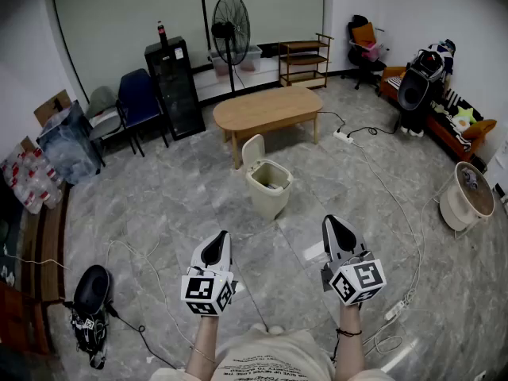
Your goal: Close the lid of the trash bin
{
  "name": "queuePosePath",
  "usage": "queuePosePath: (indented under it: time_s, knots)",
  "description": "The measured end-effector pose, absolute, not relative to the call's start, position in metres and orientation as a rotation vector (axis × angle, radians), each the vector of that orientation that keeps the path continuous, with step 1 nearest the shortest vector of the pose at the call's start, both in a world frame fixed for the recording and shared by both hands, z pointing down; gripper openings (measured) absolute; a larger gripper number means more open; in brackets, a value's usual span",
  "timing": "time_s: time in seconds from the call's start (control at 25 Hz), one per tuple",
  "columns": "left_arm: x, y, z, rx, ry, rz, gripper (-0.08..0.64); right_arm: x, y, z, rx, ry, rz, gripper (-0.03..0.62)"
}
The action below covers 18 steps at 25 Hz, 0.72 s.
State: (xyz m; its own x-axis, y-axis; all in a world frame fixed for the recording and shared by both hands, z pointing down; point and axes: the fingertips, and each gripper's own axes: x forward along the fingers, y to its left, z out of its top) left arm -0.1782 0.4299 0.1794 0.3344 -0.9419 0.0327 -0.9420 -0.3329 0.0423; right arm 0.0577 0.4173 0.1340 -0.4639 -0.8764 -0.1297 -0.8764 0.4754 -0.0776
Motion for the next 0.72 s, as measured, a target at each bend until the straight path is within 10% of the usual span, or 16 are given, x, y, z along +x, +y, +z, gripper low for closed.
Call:
queuePosePath:
  time_s: [0.72]
  knots:
    - [-0.149,0.433,0.185,2.548,-1.701,-0.024,0.025,0.085,0.420,0.157,-1.580,2.572,-0.040,0.005]
